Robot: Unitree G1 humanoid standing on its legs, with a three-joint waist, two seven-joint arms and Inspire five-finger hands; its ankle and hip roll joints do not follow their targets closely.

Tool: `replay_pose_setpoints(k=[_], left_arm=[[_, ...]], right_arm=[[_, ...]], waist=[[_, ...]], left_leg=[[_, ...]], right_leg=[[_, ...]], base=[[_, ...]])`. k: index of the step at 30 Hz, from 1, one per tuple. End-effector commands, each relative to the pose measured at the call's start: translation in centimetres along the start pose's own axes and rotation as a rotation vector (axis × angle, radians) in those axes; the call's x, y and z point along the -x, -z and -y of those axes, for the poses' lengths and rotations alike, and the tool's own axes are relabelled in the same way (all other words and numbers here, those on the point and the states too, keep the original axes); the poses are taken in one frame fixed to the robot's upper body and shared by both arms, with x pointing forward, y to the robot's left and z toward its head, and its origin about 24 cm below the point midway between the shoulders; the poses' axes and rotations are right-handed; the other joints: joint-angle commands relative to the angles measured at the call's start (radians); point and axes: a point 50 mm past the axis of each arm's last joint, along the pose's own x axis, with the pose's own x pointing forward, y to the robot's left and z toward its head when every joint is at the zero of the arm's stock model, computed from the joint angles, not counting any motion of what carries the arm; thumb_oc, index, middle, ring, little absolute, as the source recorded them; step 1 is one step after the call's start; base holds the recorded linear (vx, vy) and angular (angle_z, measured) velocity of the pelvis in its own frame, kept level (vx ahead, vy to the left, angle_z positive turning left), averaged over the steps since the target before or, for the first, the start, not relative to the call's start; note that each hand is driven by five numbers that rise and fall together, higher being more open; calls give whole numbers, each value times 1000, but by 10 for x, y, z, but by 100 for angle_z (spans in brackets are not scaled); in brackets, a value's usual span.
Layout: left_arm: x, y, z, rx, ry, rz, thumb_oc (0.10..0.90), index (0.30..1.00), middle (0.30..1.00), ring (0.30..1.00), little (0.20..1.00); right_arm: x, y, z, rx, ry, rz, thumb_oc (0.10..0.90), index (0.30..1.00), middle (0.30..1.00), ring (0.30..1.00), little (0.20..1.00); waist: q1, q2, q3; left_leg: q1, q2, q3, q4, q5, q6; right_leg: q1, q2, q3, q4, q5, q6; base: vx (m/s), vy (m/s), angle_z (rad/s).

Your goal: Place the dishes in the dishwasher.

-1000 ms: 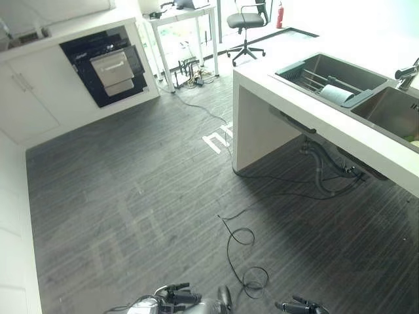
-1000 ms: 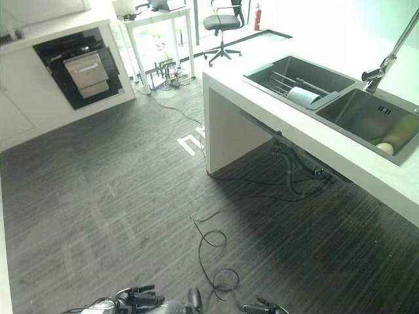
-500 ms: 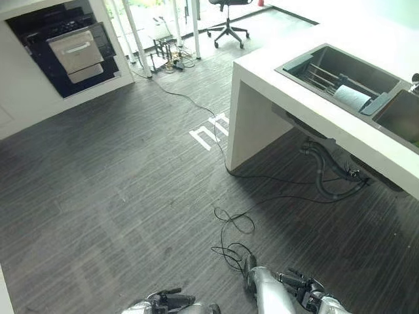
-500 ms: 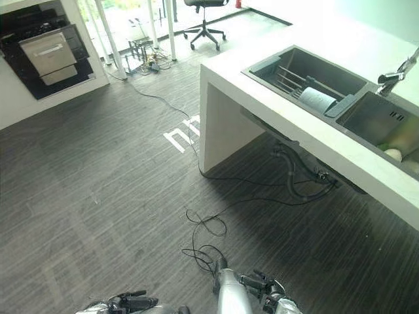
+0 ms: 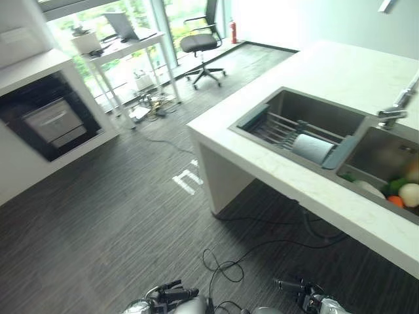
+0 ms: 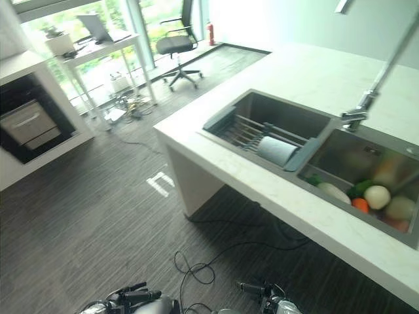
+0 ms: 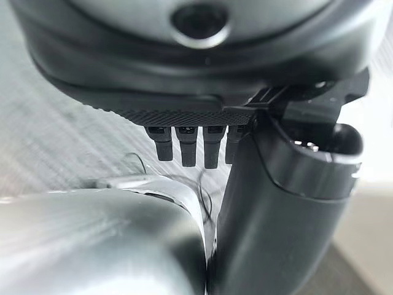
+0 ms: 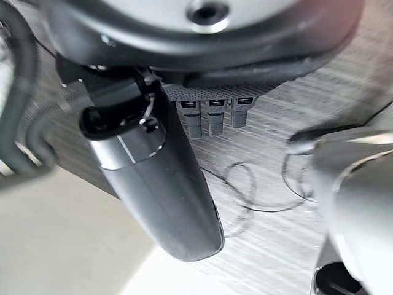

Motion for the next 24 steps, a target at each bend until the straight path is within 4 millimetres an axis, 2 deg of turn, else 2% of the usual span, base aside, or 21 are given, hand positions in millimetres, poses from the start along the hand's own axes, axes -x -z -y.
replay_pose_setpoints(k=[1,3,4,7,11,14,18,20,22,23,24], left_arm=[[4,47,-1,-38,-54,-171,800,900,900,900,900],[6,58,0,-25,-60,-195,800,900,900,900,900],[7,62,0,-25,-56,-212,800,900,900,900,900],[6,60,0,-37,-63,-209,800,900,900,900,900],[4,44,-4,-71,-58,-178,800,900,900,900,900],[4,40,-6,-75,-58,-174,800,900,900,900,900],[5,43,-6,-87,-63,-195,800,900,900,900,900],[5,46,-7,-103,-65,-209,800,900,900,900,900],[6,46,-8,-103,-65,-211,800,900,900,900,900],[6,45,-9,-110,-66,-213,800,900,900,900,900],[6,45,-10,-105,-74,-213,800,900,900,900,900]], right_arm=[[7,-2,28,-8,78,-13,800,900,900,900,900],[7,6,28,-6,86,-50,800,900,900,900,900],[7,8,28,-7,94,-61,800,900,900,900,900],[7,7,26,49,94,-49,800,900,900,900,900],[4,4,18,28,81,-24,800,900,900,900,900],[4,3,15,14,85,-23,800,900,900,900,900],[4,12,15,-39,115,-45,800,900,900,900,900],[5,16,17,-44,133,-53,800,900,900,900,900],[5,16,17,-44,134,-53,800,900,900,900,900],[5,16,17,-49,132,-48,800,900,900,900,900],[5,17,17,-46,127,-51,800,900,900,900,900]], waist=[[25,35,47],[58,62,41],[62,63,33],[39,72,12],[8,89,-7],[-2,95,-13],[-7,92,-31],[-16,92,-37],[-20,94,-36],[-39,102,-26],[-44,103,-20]], left_leg=[[40,-22,-75,-66,-34,-7],[-59,-29,-170,-66,13,-37],[-60,-26,-174,-66,10,-29],[-24,-9,-156,-66,-36,-7],[23,-1,-141,-66,-94,15],[40,-6,-135,-66,-118,25],[43,-18,-121,-66,-138,47],[51,-23,-106,-66,-154,71],[54,-21,-102,-66,-157,77],[69,-22,-93,-66,-179,100],[74,-22,-87,-66,-185,104]], right_leg=[[-36,-24,47,14,-12,37],[-15,19,105,14,-39,41],[-13,23,121,14,-46,42],[-21,11,106,14,-40,54],[-64,-19,56,14,-16,67],[-92,-38,36,14,3,79],[-106,-46,34,14,11,85],[-96,-45,34,14,54,93],[-93,-43,31,14,73,96],[-125,-31,14,93,142,110],[-157,-34,-4,149,154,117]], base=[[224,112,-97],[340,158,-89],[410,241,-166],[220,159,-127],[103,135,-36],[66,124,2],[93,110,-3],[160,179,-11],[75,128,-31],[71,173,-34],[67,187,-28]])
